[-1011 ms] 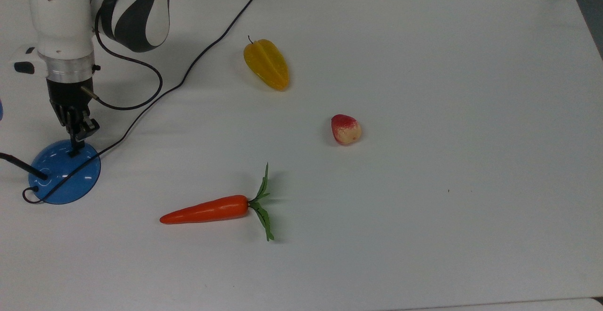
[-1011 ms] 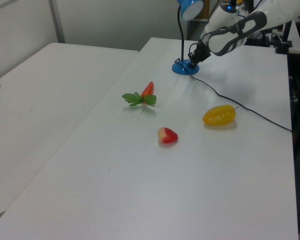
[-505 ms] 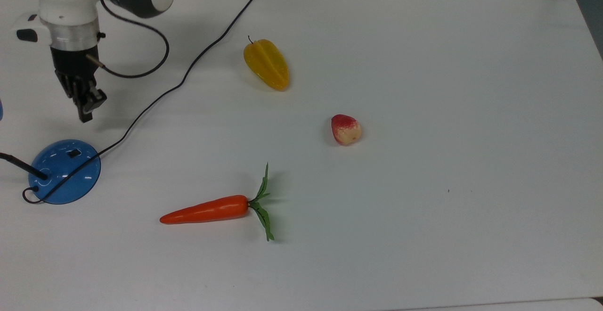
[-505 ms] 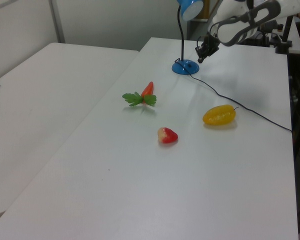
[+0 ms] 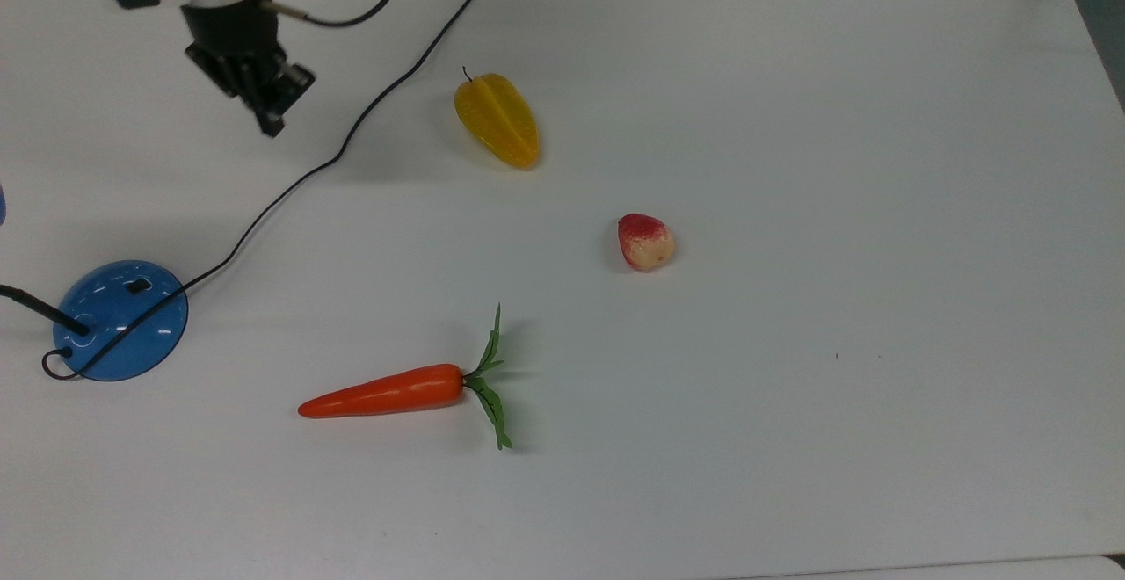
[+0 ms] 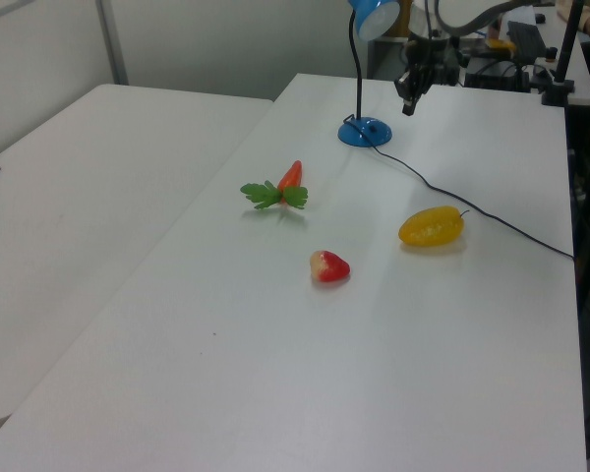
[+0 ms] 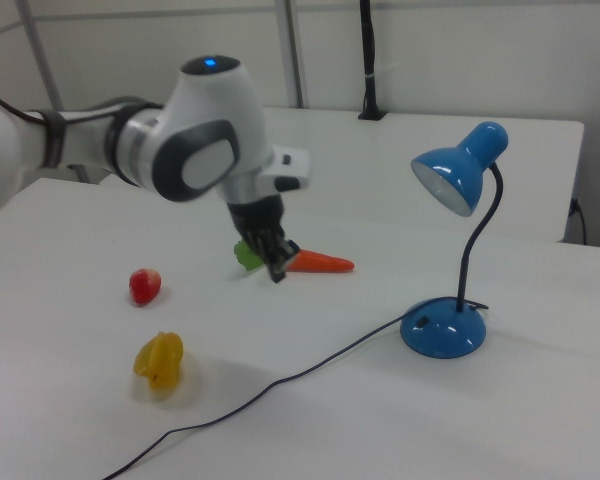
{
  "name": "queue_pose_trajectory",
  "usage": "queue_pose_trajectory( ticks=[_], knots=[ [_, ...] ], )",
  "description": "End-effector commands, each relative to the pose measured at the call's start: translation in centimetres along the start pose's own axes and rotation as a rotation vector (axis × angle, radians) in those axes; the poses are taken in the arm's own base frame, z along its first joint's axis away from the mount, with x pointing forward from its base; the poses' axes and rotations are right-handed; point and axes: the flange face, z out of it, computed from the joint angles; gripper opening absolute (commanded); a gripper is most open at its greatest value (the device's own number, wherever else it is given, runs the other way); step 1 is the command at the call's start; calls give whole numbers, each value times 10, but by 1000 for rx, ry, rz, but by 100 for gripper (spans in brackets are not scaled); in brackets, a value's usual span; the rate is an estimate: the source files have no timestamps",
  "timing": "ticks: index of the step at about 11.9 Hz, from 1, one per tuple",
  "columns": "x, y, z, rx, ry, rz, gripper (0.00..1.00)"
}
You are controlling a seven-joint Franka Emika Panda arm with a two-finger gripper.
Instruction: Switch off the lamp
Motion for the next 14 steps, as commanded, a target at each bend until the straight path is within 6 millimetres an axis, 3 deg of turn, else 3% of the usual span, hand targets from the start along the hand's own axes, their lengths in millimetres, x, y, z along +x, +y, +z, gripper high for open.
queue_pose_trajectory(
  ticks=[1,2,3,4,5,6,10,14],
  knots=[
    [-45,-34,-44,3,-103,-149,7],
    [-54,-48,-51,5,-131,-191,22],
    [-60,-56,-52,1,-151,-213,45],
    [-64,-61,-60,5,-149,-224,78],
    [-65,-62,-62,4,-152,-229,94],
    [-63,-61,-69,5,-152,-229,100],
    [-71,-64,-89,16,-192,-271,100],
    [-76,-77,-92,15,-201,-272,100]
  ],
)
